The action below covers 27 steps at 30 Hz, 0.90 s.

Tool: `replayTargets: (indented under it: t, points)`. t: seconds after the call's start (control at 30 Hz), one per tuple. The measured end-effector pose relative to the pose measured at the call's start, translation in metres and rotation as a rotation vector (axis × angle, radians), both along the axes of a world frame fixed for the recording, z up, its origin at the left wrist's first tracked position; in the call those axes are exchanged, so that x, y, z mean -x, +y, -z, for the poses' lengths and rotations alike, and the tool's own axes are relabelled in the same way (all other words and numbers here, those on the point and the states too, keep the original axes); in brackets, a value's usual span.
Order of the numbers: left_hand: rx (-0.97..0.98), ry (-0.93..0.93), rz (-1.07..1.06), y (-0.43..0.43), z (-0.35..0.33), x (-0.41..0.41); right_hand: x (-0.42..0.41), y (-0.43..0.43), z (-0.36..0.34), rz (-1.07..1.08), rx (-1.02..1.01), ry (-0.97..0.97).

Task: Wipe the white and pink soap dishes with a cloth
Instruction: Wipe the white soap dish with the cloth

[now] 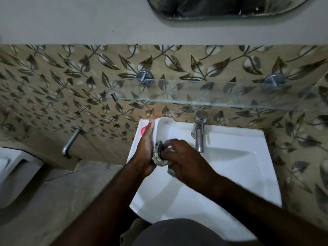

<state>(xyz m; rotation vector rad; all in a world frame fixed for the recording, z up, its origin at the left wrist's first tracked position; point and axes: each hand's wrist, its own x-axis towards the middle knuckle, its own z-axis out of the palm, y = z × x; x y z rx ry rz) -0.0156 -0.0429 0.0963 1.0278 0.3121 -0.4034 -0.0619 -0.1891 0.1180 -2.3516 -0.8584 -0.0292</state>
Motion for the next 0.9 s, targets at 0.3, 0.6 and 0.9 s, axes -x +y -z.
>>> replayTargets:
  t: [0.3, 0.6, 0.9]
  points:
    - [0.068, 0.054, 0.038, 0.001, 0.0, 0.005, 0.003, -0.005, 0.007, -0.022, 0.086, -0.091]
    - [0.183, 0.041, 0.045, -0.023, -0.009, 0.018, -0.016, 0.0, -0.014, 0.422, 0.179, -0.08]
    - [0.107, -0.04, -0.074, -0.014, -0.024, 0.024, 0.012, 0.002, -0.02, 0.172, -0.426, 0.334]
